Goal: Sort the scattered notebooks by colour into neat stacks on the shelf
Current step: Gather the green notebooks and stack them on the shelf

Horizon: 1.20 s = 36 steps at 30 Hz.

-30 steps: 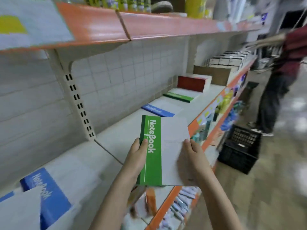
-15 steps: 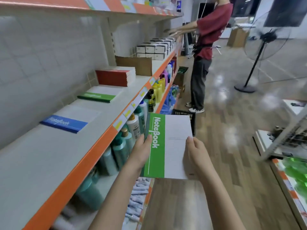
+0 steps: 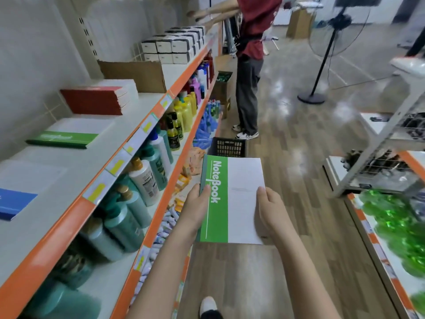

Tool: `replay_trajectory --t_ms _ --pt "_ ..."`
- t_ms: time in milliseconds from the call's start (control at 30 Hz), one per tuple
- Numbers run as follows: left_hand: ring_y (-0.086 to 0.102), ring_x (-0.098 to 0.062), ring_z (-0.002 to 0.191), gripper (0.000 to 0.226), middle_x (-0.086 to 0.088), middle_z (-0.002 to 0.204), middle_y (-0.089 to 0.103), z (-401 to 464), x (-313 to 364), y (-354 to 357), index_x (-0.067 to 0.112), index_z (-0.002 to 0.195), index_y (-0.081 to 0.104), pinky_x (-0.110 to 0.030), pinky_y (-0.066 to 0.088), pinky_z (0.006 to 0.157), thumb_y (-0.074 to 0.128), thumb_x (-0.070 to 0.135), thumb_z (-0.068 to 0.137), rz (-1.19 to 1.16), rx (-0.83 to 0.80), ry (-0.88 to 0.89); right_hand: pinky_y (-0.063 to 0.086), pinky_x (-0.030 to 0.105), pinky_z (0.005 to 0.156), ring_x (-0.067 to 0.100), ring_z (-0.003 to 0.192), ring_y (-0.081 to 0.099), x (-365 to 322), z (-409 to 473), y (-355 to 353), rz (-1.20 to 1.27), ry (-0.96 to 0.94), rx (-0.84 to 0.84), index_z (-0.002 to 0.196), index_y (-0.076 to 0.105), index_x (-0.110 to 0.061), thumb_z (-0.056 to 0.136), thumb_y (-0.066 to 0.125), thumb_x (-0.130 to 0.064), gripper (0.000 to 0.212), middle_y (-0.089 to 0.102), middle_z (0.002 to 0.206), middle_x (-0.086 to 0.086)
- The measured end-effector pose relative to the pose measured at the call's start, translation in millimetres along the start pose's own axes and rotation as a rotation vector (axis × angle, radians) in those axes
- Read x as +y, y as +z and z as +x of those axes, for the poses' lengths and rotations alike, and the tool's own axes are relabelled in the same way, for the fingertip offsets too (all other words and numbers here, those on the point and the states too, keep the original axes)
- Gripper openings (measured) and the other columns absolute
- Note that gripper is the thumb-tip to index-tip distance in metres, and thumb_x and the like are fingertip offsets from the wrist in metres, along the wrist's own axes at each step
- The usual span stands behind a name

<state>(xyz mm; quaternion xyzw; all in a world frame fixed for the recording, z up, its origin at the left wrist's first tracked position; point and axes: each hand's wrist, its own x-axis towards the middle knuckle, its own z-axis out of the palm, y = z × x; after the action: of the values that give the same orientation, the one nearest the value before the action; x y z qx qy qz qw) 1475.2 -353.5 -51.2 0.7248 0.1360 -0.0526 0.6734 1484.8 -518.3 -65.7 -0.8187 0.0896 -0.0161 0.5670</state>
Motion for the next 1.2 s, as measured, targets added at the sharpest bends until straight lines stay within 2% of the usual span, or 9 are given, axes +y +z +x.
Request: replay_trajectory --t_ms 200,400,467,633,833,933,1033,1100,1200 --pt "0.068 -0.022 0.094 0.024 -0.007 0.106 0.069 72.1 12.5 17.1 0.018 0.11 0.059 -0.035 0.054 0.077 0.038 0.027 0.102 0.011 -0.011 -0.019 0.043 0.031 0.074 0.024 0.089 0.059 -2.4 70.3 2.0 -0.009 0.014 0.007 0.095 0.059 0.001 0.102 0.03 -0.025 0.04 0.066 0.097 0.012" --pt "0.068 0.001 0.07 0.023 0.014 0.082 0.071 159.8 40.1 19.8 0.03 0.099 0.061 -0.014 0.049 0.053 0.039 0.024 0.102 -0.024 0.036 0.041 0.037 0.027 0.066 0.02 0.082 0.054 -29.4 160.4 14.8 -0.06 -0.058 -0.02 0.092 0.056 0.001 0.102 0.029 -0.024 0.039 0.063 0.093 0.011" --pt "0.065 0.008 0.066 0.022 0.019 0.085 0.068 186.9 52.7 18.5 0.034 0.106 0.057 -0.009 0.045 0.048 0.039 0.024 0.102 -0.033 0.062 0.064 0.037 0.028 0.066 0.02 0.083 0.054 -41.6 190.5 20.5 -0.072 -0.068 -0.031 0.091 0.055 0.0 0.102 0.029 -0.025 0.037 0.061 0.092 0.008" --pt "0.065 0.007 0.062 0.022 0.022 0.075 0.07 238.8 76.8 6.5 0.032 0.106 0.057 -0.009 0.045 0.045 0.037 0.025 0.103 -0.042 0.124 0.088 0.035 0.03 0.07 0.022 0.086 0.053 -71.6 250.0 40.8 -0.062 -0.132 -0.077 0.088 0.054 -0.003 0.102 0.029 -0.023 0.035 0.061 0.094 0.009" --pt "0.066 -0.009 0.079 0.021 0.007 0.089 0.069 265.6 89.2 -30.4 0.025 0.102 0.059 -0.028 0.047 0.061 0.039 0.032 0.101 -0.009 0.34 0.036 0.035 0.031 0.068 0.023 0.086 0.053 -98.9 293.6 86.6 -0.051 -0.213 -0.227 0.087 0.054 -0.001 0.102 0.03 -0.023 0.035 0.06 0.091 0.011" --pt "0.066 -0.022 0.09 0.023 -0.004 0.097 0.07 271.7 91.8 -52.2 0.019 0.103 0.06 -0.039 0.051 0.08 0.04 0.029 0.101 -0.027 0.46 0.018 0.035 0.028 0.066 0.021 0.088 0.052 -115.2 309.5 115.6 -0.03 -0.283 -0.329 0.09 0.055 -0.004 0.102 0.032 -0.023 0.032 0.058 0.093 0.009" --pt "0.065 -0.011 0.081 0.023 0.005 0.089 0.068 270.4 94.9 -72.5 0.03 0.091 0.059 -0.03 0.051 0.072 0.04 0.023 0.102 -0.09 0.602 0.054 0.035 0.033 0.072 0.025 0.094 0.052 -132.1 321.8 145.7 -0.032 -0.359 -0.455 0.093 0.057 -0.003 0.102 0.032 -0.024 0.033 0.059 0.095 0.011" --pt "0.062 -0.006 0.078 0.024 0.011 0.084 0.065 266.8 96.6 -83.6 0.031 0.085 0.056 -0.028 0.049 0.072 0.04 0.022 0.101 -0.101 0.723 0.049 0.035 0.028 0.068 0.019 0.086 0.051 -142.3 327.3 164.0 -0.034 -0.406 -0.534 0.086 0.054 -0.012 0.102 0.032 -0.026 0.03 0.056 0.086 0.0" --pt "0.065 -0.021 0.085 0.021 0.003 0.087 0.068 258.4 98.4 -91.9 0.025 0.087 0.058 -0.039 0.05 0.085 0.042 0.024 0.101 -0.18 0.883 0.032 0.035 0.018 0.062 0.012 0.078 0.05 -158.3 334.7 187.3 -0.009 -0.467 -0.706 0.088 0.055 -0.009 0.102 0.033 -0.026 0.031 0.056 0.083 -0.001"
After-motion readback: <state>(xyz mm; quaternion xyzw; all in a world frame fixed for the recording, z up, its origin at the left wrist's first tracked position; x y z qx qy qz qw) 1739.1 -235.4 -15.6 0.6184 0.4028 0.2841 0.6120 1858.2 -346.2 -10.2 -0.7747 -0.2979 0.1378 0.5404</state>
